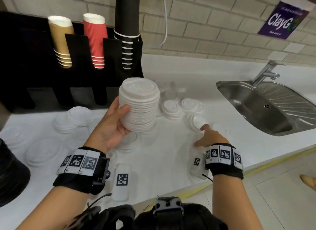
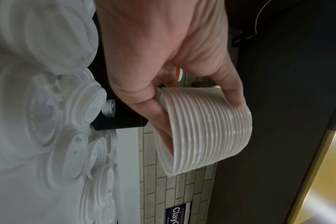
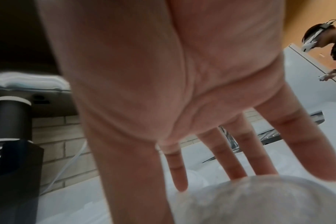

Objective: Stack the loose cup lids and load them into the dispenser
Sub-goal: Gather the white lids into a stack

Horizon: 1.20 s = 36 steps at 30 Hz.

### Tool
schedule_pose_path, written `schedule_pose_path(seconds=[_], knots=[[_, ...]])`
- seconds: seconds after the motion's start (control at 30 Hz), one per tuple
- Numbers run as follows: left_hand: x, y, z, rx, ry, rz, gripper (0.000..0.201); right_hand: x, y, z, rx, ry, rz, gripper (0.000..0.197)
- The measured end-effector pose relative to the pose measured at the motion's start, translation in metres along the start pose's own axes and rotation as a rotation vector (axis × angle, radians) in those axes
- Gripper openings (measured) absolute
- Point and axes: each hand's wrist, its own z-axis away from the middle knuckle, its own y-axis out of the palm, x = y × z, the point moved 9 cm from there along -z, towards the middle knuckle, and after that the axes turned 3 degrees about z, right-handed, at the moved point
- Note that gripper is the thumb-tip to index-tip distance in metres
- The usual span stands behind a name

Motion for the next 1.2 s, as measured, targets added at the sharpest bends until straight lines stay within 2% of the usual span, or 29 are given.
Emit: schedule_pose_path(seconds=[0.13, 0.23, 0.37, 0.47, 0.57, 0.63, 0.73, 0.8, 1.07, 1.2], knots=[[0.001, 0.0, -0.001, 0.0, -0.002, -0.012, 0.1, 0.006, 0.002, 0.002, -0.004, -0.041, 0.055, 0.071], [0.001, -0.001, -0.002, 0.004, -0.006, -0.003, 0.1, 0.018, -0.01, 0.011, -0.002, -0.128, -0.032, 0.062], [0.002, 0.001, -0.007, 0.006, -0.016, 0.002, 0.098, 0.069, -0.033, 0.039, 0.038, -0.439, -0.497, 0.045], [0.002, 0.007, -0.013, 0.017, -0.021, -0.027, 0.102, 0.109, -0.06, 0.072, -0.044, -0.707, -0.79, 0.041], [0.004, 0.009, -0.015, -0.009, -0.031, -0.076, 0.116, 0.134, -0.085, 0.1, -0.177, -0.88, -0.901, 0.042], [0.009, 0.008, -0.014, -0.02, -0.043, -0.116, 0.115, 0.147, -0.095, 0.115, -0.252, -0.963, -0.873, 0.04], [0.018, 0.004, -0.011, -0.018, -0.059, -0.133, 0.07, 0.163, -0.101, 0.128, -0.303, -1.023, -0.72, 0.034], [0.023, 0.003, -0.008, -0.004, -0.083, -0.142, 0.056, 0.171, -0.102, 0.13, -0.305, -1.029, -0.625, 0.031], [0.023, 0.0, -0.005, -0.014, -0.069, -0.148, 0.06, 0.189, -0.098, 0.135, -0.3, -1.101, -0.459, 0.034], [0.02, -0.001, -0.005, -0.006, -0.061, -0.13, 0.078, 0.19, -0.095, 0.136, -0.318, -1.106, -0.454, 0.036]])
